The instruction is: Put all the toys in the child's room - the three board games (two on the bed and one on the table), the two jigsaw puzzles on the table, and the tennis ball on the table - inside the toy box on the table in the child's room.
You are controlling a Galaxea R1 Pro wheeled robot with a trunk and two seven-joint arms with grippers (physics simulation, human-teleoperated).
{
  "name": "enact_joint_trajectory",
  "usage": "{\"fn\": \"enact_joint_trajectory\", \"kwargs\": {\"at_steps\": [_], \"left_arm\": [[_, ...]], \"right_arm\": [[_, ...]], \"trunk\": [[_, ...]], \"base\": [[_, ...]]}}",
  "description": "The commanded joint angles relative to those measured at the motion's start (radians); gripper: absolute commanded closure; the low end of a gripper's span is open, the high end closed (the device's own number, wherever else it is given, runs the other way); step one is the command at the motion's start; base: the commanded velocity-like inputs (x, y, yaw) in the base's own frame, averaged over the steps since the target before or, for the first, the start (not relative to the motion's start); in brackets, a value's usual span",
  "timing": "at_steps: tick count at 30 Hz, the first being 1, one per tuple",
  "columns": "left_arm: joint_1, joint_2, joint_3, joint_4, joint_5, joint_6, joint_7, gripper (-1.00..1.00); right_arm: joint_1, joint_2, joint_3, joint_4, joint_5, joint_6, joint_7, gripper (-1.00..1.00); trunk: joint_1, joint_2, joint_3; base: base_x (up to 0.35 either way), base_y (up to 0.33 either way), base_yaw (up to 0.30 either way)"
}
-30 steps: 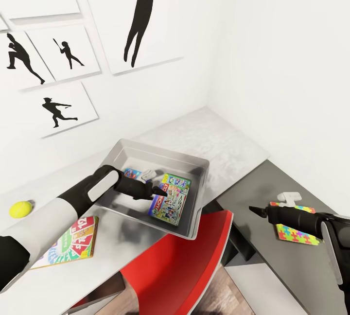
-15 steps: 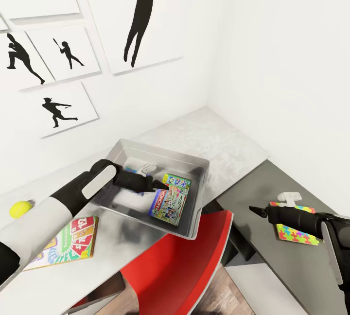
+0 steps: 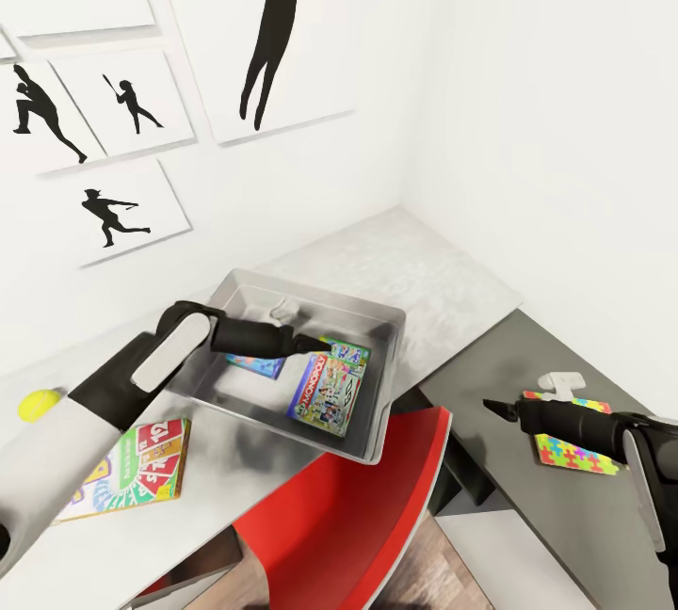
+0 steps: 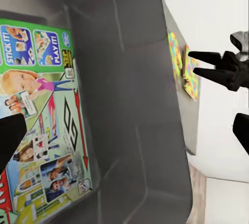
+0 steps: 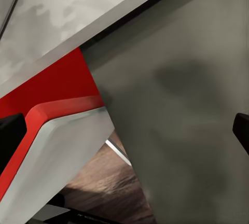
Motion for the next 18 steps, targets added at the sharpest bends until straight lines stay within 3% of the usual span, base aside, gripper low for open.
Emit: {"fn": "enact_joint_trajectory", "kwargs": {"at_steps": [1, 8, 11, 14, 18], "left_arm": [[0.007, 0.001, 0.009, -0.023, -0.008, 0.0, -0.002, -1.0], [0.061, -0.002, 0.049, -0.13, -0.007, -0.003, 0.058, -1.0], [0.101, -0.004, 0.08, -0.195, -0.005, -0.004, 0.113, -1.0], [0.177, -0.016, 0.143, -0.301, 0.0, -0.006, 0.204, -1.0], [0.225, -0.032, 0.182, -0.351, 0.004, -0.006, 0.246, -1.0]], "right_arm": [[0.0, 0.0, -0.001, -0.001, 0.009, 0.004, 0.01, -1.0], [0.002, 0.0, -0.003, -0.001, 0.008, -0.006, 0.011, -1.0], [0.003, 0.001, -0.01, -0.001, 0.008, -0.019, 0.011, -1.0], [0.007, 0.002, -0.03, -0.001, 0.007, -0.043, 0.011, -1.0], [0.008, 0.002, -0.04, -0.001, 0.007, -0.056, 0.012, -1.0]], "trunk": [[0.001, -0.002, -0.002], [0.001, -0.002, -0.002], [0.001, -0.002, -0.002], [0.001, -0.002, -0.002], [0.001, -0.002, -0.002]], "base": [[0.0, 0.0, 0.0], [0.0, 0.0, 0.0], [0.0, 0.0, 0.0], [0.0, 0.0, 0.0], [0.0, 0.0, 0.0]]}}
